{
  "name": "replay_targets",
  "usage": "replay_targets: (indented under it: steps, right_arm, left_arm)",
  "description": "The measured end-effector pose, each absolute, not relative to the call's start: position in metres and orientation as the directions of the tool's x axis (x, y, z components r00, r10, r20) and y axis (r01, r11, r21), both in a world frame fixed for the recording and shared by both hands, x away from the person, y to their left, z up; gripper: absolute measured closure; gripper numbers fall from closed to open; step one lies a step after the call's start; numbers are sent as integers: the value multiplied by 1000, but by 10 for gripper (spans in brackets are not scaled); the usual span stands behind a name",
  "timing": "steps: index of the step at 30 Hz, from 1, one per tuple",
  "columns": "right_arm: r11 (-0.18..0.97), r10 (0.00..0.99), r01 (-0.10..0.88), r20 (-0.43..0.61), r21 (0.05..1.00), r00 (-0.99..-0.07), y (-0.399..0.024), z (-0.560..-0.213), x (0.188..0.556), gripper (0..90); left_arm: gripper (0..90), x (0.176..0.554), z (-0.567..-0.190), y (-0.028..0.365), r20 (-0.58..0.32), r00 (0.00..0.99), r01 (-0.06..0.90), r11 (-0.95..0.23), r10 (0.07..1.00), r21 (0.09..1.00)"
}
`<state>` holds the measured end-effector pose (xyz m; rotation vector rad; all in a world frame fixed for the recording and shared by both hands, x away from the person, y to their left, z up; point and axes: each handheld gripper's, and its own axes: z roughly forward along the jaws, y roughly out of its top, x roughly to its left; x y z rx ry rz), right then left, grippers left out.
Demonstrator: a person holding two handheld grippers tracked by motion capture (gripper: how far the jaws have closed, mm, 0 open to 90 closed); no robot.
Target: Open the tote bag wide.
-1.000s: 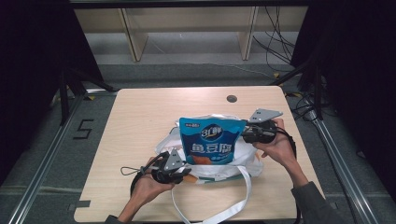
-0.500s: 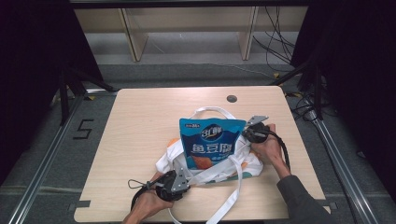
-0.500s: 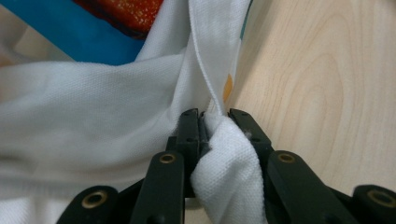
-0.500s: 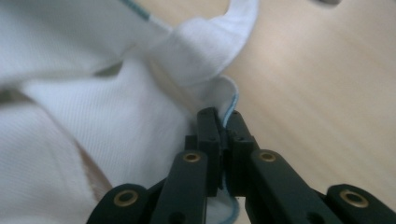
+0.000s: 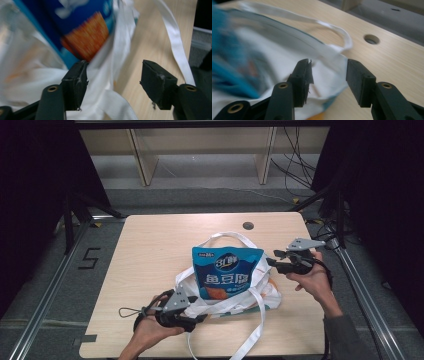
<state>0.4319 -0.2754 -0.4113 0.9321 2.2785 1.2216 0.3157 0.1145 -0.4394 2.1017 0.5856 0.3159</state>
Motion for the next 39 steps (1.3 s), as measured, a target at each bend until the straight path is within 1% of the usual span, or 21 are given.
replay_targets:
  steps: [2,3,5,6,10,14,15,17,18,19,20,21,22,23,26,28,29,31,33,36,39]
  right_arm:
    - [395,690,369,-6,841,-723,-274,-406,420,526]
    - [401,679,365,-5,840,-734,-272,-404,413,514]
    - [451,615,331,-19,829,-788,-262,-405,392,500]
    - [451,615,331,-19,829,-788,-262,-405,392,500]
    - [544,466,243,-49,803,-883,-231,-413,374,488]
    - [583,435,221,-70,782,-898,-213,-421,370,458]
    - [626,452,221,-117,748,-884,-210,-426,371,480]
    - [633,449,219,-121,743,-885,-210,-428,373,504]
    - [633,463,243,-108,735,-880,-214,-434,377,586]
    - [643,456,239,-113,728,-883,-215,-436,377,651]
    - [643,456,239,-113,728,-883,-215,-436,377,651]
    - [681,412,203,-138,704,-901,-219,-438,376,721]
    - [681,412,203,-138,704,-901,-219,-438,376,721]
    - [710,413,209,-157,672,-897,-221,-438,368,792]
    - [753,382,181,-197,633,-903,-224,-441,353,815]
    - [764,359,164,-200,624,-912,-225,-444,348,817]
    - [763,377,196,-178,616,-909,-227,-449,341,820]
    - [807,329,178,-178,563,-928,-227,-468,336,835]
    - [808,330,183,-174,560,-928,-226,-472,337,836]
    - [815,335,201,-159,543,-929,-222,-486,345,838]
    - [807,346,226,-127,546,-930,-220,-495,347,838]
  left_arm:
    - [353,321,-428,124,23,829,294,-470,559,832]
    - [352,328,-421,134,40,777,321,-451,628,833]
    - [350,337,-419,140,40,721,359,-424,691,832]
    - [351,337,-419,140,40,721,359,-424,691,832]
    - [359,362,-424,142,59,668,380,-409,741,830]
    - [382,385,-432,137,58,663,408,-425,747,808]
    - [384,394,-436,134,31,655,422,-400,755,814]
    - [397,399,-439,132,15,644,432,-380,765,818]
    - [502,406,-441,130,11,656,420,-377,754,825]
    - [562,411,-443,130,9,669,404,-374,744,835]
    - [633,411,-443,130,9,669,404,-374,744,835]
    - [686,418,-445,130,-14,653,405,-334,757,851]
    - [724,418,-445,130,-14,653,405,-334,757,851]
    - [761,425,-448,133,3,634,410,-340,773,846]
    - [827,438,-459,138,-30,618,451,-323,786,832]
    - [837,444,-466,139,-35,616,472,-332,787,817]
    - [837,448,-473,140,-50,612,489,-328,789,808]
    - [842,453,-486,144,-9,625,516,-404,781,755]
    - [843,456,-504,145,-55,618,557,-387,784,735]
    - [846,456,-509,147,-104,605,565,-334,789,754]
    - [802,455,-503,147,-45,599,560,-378,799,737]
